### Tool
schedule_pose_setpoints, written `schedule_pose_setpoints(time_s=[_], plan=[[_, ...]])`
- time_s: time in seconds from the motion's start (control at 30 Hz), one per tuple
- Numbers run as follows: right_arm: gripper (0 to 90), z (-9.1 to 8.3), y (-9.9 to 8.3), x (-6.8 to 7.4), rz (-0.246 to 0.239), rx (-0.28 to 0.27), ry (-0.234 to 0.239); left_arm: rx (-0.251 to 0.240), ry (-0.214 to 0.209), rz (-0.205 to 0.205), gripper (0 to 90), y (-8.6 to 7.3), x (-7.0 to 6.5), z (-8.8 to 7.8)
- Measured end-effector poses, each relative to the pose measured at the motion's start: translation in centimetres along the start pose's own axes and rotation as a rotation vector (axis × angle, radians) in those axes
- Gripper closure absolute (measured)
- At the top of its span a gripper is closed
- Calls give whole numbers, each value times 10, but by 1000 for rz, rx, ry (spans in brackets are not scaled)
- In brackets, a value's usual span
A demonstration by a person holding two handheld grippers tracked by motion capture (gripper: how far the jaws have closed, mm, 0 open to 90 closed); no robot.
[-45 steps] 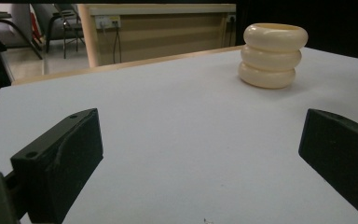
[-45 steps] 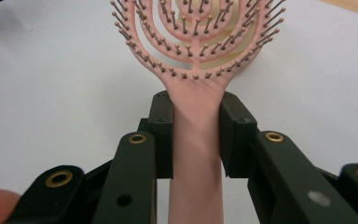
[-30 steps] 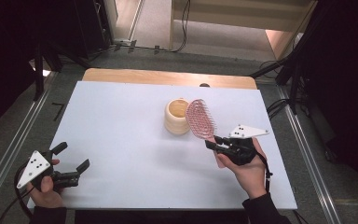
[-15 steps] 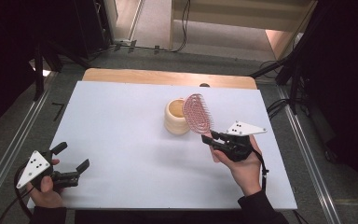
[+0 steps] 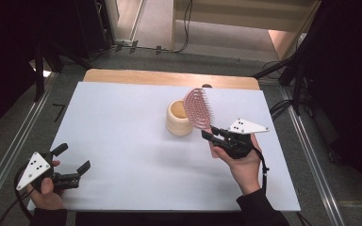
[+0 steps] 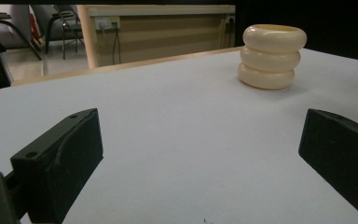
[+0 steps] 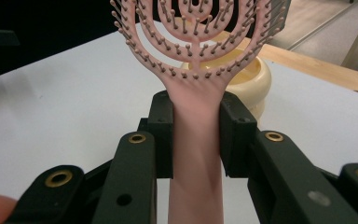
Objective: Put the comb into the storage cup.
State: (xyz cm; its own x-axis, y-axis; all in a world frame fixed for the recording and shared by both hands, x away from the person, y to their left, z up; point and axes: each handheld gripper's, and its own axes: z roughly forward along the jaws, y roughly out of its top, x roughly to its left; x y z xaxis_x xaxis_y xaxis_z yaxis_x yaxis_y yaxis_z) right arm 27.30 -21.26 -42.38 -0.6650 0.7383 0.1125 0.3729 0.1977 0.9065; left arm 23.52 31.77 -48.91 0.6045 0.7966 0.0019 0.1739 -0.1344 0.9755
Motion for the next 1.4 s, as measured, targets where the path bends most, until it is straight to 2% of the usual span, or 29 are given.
schedule_pose_setpoints(time_s=[0.13, 0.4, 0.6, 1.4], plan=[[681, 1, 1, -1, -4, -20, -4, -2, -1, -1, 3, 0, 0, 0], [681, 3, 1, -5, 24, -62, 4, -3, -1, 0, 3, 0, 0, 0], [682, 6, 1, -6, 11, -83, 7, -2, -1, 0, 3, 0, 0, 0], [681, 18, 11, -9, 3, -126, 14, -3, -2, 0, 3, 0, 0, 0]])
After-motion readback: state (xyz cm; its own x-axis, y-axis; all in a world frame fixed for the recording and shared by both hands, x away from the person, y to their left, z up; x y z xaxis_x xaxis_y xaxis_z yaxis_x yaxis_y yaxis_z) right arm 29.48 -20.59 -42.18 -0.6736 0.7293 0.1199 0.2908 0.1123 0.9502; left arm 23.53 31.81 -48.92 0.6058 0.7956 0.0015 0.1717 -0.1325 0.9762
